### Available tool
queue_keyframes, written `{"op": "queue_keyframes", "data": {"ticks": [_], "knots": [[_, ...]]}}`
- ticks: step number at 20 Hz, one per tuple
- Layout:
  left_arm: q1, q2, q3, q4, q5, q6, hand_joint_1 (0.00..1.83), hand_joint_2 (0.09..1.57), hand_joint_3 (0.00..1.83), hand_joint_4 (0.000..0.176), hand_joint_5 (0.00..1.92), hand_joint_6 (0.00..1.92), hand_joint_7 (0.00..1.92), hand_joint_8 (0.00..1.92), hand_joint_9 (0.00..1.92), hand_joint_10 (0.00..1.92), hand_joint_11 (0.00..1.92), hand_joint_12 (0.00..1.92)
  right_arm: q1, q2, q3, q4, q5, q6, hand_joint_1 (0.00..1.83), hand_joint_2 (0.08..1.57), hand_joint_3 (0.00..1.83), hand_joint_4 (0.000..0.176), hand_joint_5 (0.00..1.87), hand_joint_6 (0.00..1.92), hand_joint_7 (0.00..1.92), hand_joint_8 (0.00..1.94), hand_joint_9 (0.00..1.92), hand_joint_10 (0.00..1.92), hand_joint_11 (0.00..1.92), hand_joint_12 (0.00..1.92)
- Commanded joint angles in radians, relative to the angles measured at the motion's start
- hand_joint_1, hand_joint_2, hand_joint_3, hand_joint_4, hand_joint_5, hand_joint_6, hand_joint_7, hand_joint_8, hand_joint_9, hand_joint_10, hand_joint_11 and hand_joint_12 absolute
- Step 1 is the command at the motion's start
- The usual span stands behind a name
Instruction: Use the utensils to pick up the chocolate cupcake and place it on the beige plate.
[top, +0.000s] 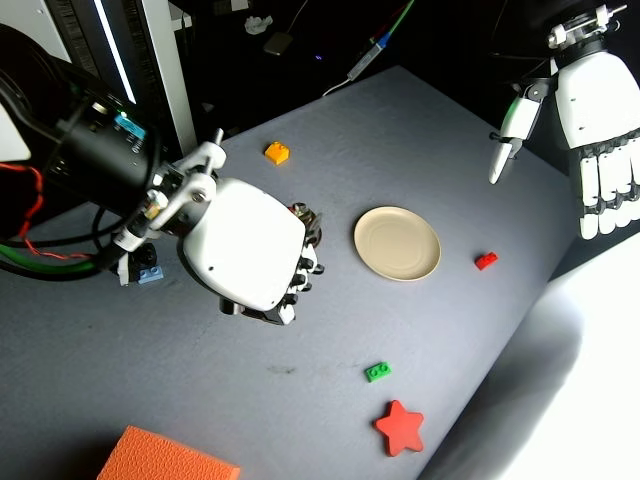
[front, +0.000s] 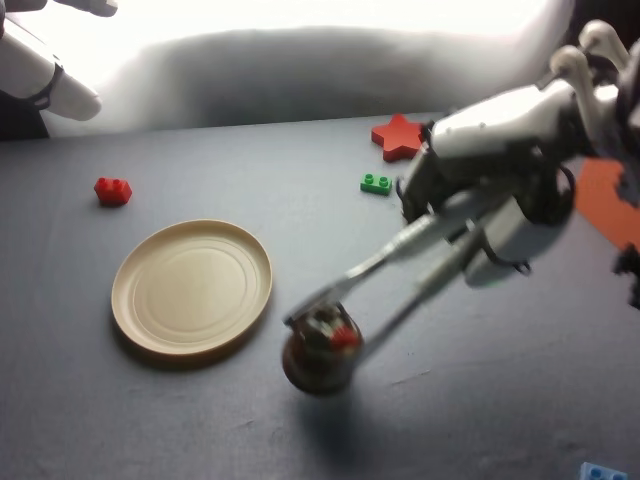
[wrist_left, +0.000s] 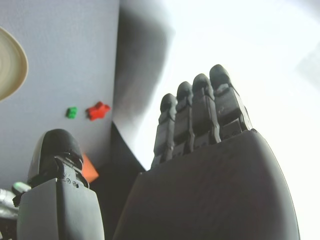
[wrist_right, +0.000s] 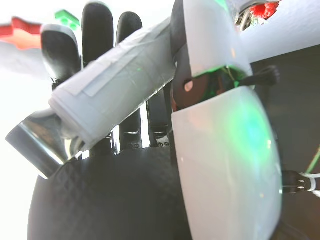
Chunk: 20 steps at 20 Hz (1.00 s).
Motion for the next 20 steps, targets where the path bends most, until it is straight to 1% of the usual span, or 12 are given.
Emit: {"op": "queue_keyframes", "data": {"ticks": [1, 3, 5, 8, 9, 10, 11, 12, 13, 14, 17, 20], "knots": [[-0.016, 0.010, 0.006, 0.006, -0.099, 0.003, 0.40, 1.08, 0.00, 0.000, 0.14, 0.00, 0.13, 0.00, 0.10, 0.00, 0.00, 0.22, 0.023, -0.009, 0.015, -0.002, 0.114, 0.013, 1.49, 1.13, 0.00, 0.000, 0.96, 0.86, 0.86, 1.09, 0.92, 1.14, 0.71, 1.65], [-0.016, 0.010, 0.008, 0.006, -0.100, 0.003, 0.40, 1.08, 0.00, 0.000, 0.14, 0.00, 0.14, 0.00, 0.11, 0.00, 0.00, 0.29, 0.030, -0.037, 0.050, -0.002, 0.114, 0.017, 1.49, 1.12, 0.00, 0.000, 0.94, 0.88, 0.90, 1.03, 0.96, 1.09, 0.72, 1.64], [-0.016, 0.010, 0.008, 0.006, -0.099, 0.003, 0.42, 1.08, 0.00, 0.000, 0.13, 0.00, 0.14, 0.00, 0.11, 0.00, 0.00, 0.29, 0.033, -0.064, 0.085, -0.001, 0.132, 0.045, 1.49, 1.12, 0.00, 0.000, 0.93, 0.90, 0.90, 1.02, 0.96, 1.09, 0.72, 1.64], [-0.016, 0.010, 0.009, 0.006, -0.098, 0.006, 0.42, 1.08, 0.00, 0.000, 0.12, 0.00, 0.14, 0.00, 0.11, 0.00, 0.00, 0.29, 0.035, -0.116, 0.143, 0.000, 0.162, 0.046, 1.49, 1.12, 0.00, 0.000, 0.93, 0.90, 0.92, 1.01, 0.95, 1.10, 0.72, 1.63], [-0.016, 0.010, 0.009, 0.006, -0.098, 0.006, 0.40, 1.08, 0.00, 0.000, 0.12, 0.00, 0.13, 0.00, 0.09, 0.00, 0.00, 0.24, 0.036, -0.135, 0.169, 0.001, 0.164, 0.049, 1.38, 1.13, 0.00, 0.000, 0.91, 0.97, 0.92, 1.06, 0.89, 1.28, 0.70, 1.33], [-0.016, 0.010, 0.009, 0.006, -0.098, 0.006, 0.40, 1.08, 0.00, 0.000, 0.10, 0.00, 0.13, 0.00, 0.08, 0.00, 0.00, 0.24, 0.031, -0.156, 0.198, 0.001, 0.183, 0.059, 1.46, 1.13, 0.00, 0.000, 0.93, 0.92, 0.90, 1.05, 0.90, 1.19, 0.69, 1.60], [-0.016, 0.009, 0.009, 0.006, -0.098, 0.006, 0.40, 1.08, 0.00, 0.000, 0.10, 0.00, 0.12, 0.00, 0.07, 0.00, 0.00, 0.23, 0.027, -0.171, 0.216, 0.001, 0.196, 0.058, 1.39, 1.13, 0.00, 0.000, 0.94, 0.93, 0.92, 1.05, 0.91, 1.25, 0.71, 1.40], [-0.016, 0.009, 0.010, 0.006, -0.099, 0.006, 0.40, 1.08, 0.00, 0.000, 0.11, 0.00, 0.14, 0.00, 0.08, 0.00, 0.00, 0.25, 0.024, -0.185, 0.233, 0.001, 0.206, 0.058, 1.38, 1.13, 0.00, 0.000, 0.94, 0.94, 0.90, 1.07, 0.91, 1.27, 0.75, 1.31], [-0.016, 0.009, 0.010, 0.006, -0.099, 0.006, 0.40, 1.08, 0.00, 0.000, 0.11, 0.00, 0.13, 0.00, 0.08, 0.00, 0.00, 0.22, 0.021, -0.197, 0.247, 0.001, 0.216, 0.058, 1.47, 1.11, 0.00, 0.000, 0.96, 0.87, 0.90, 1.01, 0.93, 1.15, 0.78, 1.55], [-0.016, 0.008, 0.010, 0.006, -0.100, 0.006, 0.42, 1.07, 0.00, 0.000, 0.13, 0.01, 0.14, 0.00, 0.09, 0.00, 0.00, 0.24, 0.016, -0.209, 0.258, 0.001, 0.234, 0.057, 1.48, 1.12, 0.00, 0.000, 0.95, 0.90, 0.88, 1.01, 0.91, 1.14, 0.79, 1.60], [-0.016, 0.007, 0.010, 0.006, -0.100, 0.006, 0.42, 1.07, 0.00, 0.000, 0.13, 0.00, 0.11, 0.00, 0.07, 0.00, 0.00, 0.17, 0.002, -0.249, 0.290, 0.000, 0.253, 0.051, 1.49, 1.11, 0.00, 0.000, 0.94, 0.93, 0.89, 0.95, 0.93, 1.10, 0.84, 1.56], [-0.016, 0.007, 0.010, 0.006, -0.099, 0.005, 0.44, 1.06, 0.00, 0.000, 0.16, 0.00, 0.19, 0.01, 0.12, 0.01, 0.00, 0.23, -0.020, -0.298, 0.333, -0.001, 0.288, 0.053, 1.49, 1.11, 0.00, 0.000, 0.95, 0.94, 0.89, 0.92, 0.93, 1.10, 0.83, 1.56]]}}
